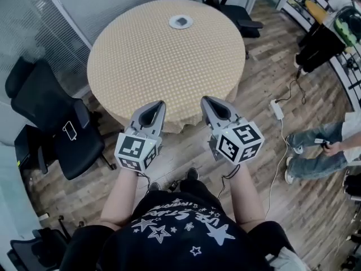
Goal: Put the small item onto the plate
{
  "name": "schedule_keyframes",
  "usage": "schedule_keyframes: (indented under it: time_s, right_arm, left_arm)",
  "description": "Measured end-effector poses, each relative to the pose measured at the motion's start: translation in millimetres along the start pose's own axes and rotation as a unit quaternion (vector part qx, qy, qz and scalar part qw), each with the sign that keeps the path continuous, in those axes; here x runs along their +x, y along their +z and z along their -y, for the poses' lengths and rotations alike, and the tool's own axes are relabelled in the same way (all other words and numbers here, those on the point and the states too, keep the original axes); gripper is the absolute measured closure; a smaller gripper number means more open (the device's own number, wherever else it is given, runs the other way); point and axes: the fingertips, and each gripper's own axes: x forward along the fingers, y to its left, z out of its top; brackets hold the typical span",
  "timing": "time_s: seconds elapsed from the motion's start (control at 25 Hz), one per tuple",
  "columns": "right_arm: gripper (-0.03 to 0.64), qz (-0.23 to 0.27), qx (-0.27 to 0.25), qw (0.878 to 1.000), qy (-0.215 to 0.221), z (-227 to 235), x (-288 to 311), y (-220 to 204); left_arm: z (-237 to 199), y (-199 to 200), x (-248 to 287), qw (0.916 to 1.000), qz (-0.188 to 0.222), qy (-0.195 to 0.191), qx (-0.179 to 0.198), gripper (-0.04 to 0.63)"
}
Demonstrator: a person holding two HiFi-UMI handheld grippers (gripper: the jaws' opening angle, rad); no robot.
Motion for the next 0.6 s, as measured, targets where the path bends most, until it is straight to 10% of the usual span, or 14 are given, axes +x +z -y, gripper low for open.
schedule_keyframes:
  time_s: [0.6]
  right_arm:
    - [0.592,-0.001,-0.057,0.996,-0.066,-132,28,-7]
  left_arm:
    - [-66,-2,-105,0.9965,0.034,-0.077,0.001,0.586]
